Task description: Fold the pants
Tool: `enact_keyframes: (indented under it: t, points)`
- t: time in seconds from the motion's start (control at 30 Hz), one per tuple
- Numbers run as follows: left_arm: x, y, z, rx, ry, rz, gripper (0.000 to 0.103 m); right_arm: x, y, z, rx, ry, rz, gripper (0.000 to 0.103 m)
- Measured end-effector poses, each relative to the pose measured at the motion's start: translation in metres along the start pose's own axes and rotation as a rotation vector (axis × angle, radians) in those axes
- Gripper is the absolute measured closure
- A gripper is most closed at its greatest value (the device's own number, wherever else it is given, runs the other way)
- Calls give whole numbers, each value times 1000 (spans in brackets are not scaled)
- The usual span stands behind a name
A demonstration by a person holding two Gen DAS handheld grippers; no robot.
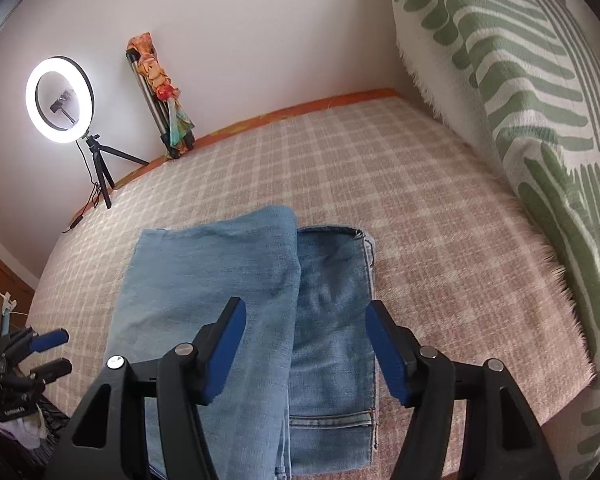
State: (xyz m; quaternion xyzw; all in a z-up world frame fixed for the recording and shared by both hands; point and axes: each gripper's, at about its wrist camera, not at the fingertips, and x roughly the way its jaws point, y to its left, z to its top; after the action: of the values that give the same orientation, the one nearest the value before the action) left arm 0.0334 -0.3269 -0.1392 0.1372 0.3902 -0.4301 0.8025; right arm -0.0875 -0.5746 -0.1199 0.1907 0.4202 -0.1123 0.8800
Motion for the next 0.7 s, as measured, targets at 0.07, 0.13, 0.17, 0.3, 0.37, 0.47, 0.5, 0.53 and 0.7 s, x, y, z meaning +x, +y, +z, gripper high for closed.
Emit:
enact_keyframes:
  t: [0.07, 0.13, 0.17, 0.3, 0.37, 0.47, 0.5, 0.53, 0.7]
  points:
    - [3, 4, 4, -11, 4, -7, 58, -6, 1, -1, -6, -26, 0, 30]
    - [7, 14, 7, -56, 1, -47, 58, -13, 1, -2, -13, -58, 5, 20]
    - [9, 20, 8, -86, 8, -66, 58, -15, 1, -2, -15, -74, 2, 15]
    - [25, 51, 10, -239, 63, -121, 58, -18, 0, 0, -46, -86, -16, 11]
    - [31, 62, 10, -289, 95, -154, 58, -16, -3, -1, -54, -71, -27, 8]
    - [44, 73, 12, -354, 152, -226, 56, -9, -12, -3, -50, -34, -16, 0]
    - [48, 74, 13, -364, 160, -238, 53, -5, -17, -3, -42, -14, -4, 0]
    - [53, 75, 14, -374, 166, -248, 47, 1, -24, -3, -17, 10, 34, 0]
    - [81, 74, 16, -426, 200, -301, 45, 37, -57, -1, 154, 76, 212, 0]
